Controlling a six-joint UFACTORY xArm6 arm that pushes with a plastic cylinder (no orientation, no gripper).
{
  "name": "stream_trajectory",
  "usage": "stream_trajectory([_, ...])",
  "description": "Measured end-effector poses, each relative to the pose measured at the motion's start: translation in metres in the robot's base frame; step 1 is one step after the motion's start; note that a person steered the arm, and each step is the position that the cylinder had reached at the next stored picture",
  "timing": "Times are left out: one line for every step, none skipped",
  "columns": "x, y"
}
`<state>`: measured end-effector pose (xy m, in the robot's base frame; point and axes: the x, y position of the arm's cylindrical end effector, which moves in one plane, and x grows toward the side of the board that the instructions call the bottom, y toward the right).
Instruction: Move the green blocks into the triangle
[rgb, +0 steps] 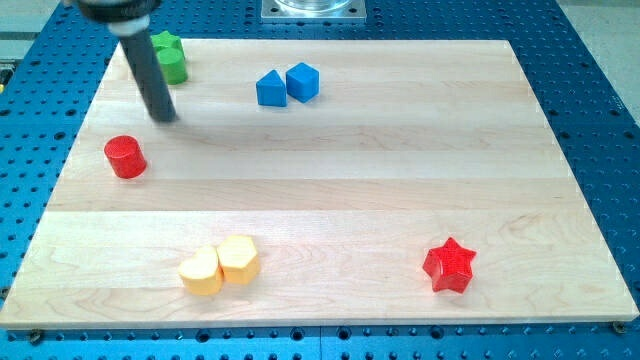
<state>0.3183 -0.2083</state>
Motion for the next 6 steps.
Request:
stream_trajectory([-0.03, -0.063])
stream_trajectory([-0.09, -0.046])
stream_trajectory([-0.12, -0.03])
stream_trajectory([-0.068, -0.001])
stream_trajectory([-0.02, 0.042])
stream_trajectory([-0.03, 0.013])
